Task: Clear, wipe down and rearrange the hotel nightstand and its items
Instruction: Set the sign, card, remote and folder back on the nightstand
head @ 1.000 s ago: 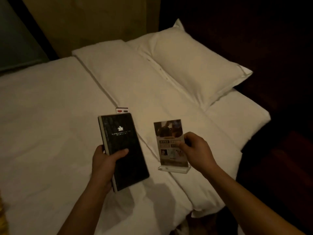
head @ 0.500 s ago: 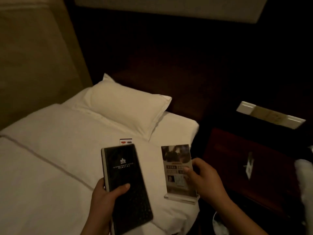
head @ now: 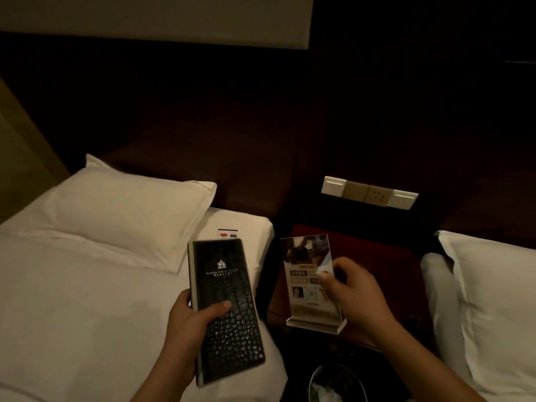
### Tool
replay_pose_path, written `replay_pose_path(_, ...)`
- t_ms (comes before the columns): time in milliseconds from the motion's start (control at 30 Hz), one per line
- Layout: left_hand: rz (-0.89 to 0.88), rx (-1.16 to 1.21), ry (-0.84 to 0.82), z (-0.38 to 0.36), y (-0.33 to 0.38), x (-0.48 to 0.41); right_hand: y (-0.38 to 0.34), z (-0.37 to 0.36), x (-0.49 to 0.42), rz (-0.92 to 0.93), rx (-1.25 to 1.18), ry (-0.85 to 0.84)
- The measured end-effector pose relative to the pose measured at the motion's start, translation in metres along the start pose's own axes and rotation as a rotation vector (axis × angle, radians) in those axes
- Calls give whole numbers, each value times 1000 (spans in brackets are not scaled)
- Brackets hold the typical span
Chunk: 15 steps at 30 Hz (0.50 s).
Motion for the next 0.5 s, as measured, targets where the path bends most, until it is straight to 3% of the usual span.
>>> replay_pose_path(500, 144, -116, -49, -132, -71, -102, 125, 9, -103, -167, -44, -44)
Point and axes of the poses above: each hand's wrist, its own x-axis away from the middle knuckle, its own z-axis out of the back of the hand, y = z × x, the point moved 6 cm from there along -x, towards the middle knuckle, and after that the axes turned 15 degrees about x, right-handed, at the moved point
